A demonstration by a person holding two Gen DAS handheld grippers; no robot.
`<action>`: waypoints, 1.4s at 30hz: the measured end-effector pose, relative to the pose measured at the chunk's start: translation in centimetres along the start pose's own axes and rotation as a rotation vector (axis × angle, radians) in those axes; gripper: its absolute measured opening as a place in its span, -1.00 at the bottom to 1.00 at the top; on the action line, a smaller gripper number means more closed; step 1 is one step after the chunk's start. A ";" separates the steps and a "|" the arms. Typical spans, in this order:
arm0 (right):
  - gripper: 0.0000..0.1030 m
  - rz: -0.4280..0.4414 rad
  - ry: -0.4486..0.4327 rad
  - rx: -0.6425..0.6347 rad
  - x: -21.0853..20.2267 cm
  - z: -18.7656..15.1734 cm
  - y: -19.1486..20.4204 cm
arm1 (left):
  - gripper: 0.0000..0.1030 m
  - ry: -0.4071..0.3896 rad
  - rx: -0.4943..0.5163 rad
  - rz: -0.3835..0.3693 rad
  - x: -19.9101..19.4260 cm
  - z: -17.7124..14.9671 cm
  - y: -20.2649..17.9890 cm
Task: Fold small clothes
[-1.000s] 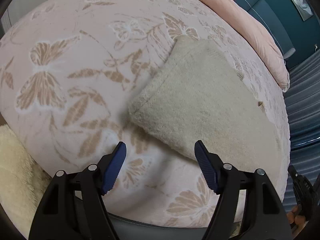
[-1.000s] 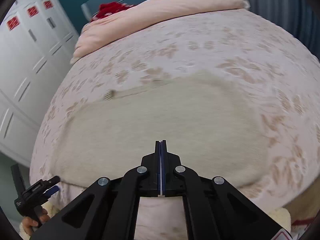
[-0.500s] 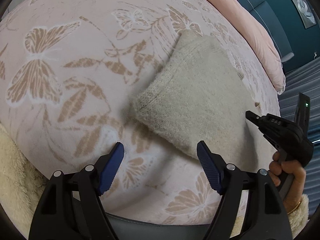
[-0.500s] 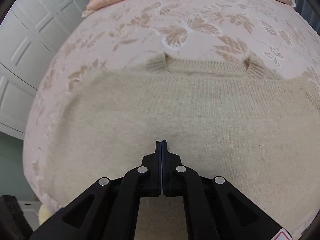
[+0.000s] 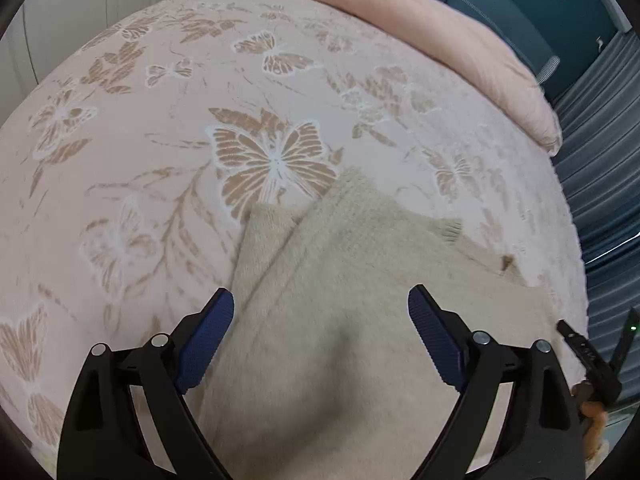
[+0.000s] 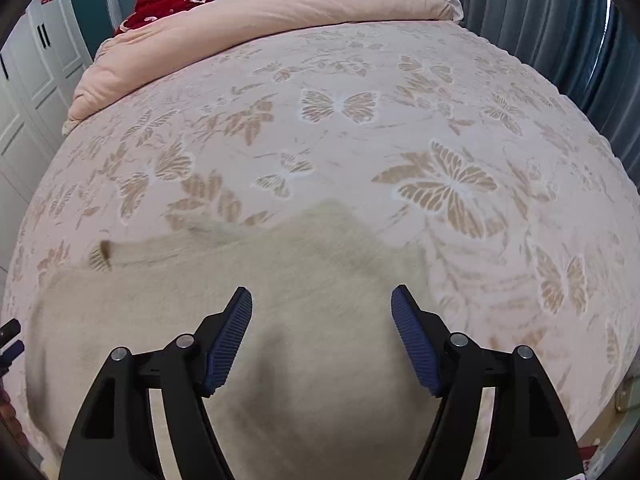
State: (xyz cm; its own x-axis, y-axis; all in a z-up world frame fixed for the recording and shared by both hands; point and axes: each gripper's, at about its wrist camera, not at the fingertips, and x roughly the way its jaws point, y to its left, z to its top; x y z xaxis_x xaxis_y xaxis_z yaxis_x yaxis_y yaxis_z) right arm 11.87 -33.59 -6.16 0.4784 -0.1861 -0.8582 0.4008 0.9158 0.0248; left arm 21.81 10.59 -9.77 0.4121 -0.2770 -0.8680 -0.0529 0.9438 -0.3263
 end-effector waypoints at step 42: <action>-0.45 0.298 0.094 -0.163 -2.9 -8.6 11.7 | -0.23 0.049 0.215 0.211 -2.8 -6.2 -5.0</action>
State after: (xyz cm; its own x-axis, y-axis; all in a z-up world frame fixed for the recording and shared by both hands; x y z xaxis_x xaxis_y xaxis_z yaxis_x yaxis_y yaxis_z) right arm 8.48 -19.28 -7.74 0.4782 0.1244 -0.8694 0.1212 0.9711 0.2056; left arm 15.24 5.56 -8.07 0.3677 -0.0739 -0.9270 0.0632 0.9965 -0.0544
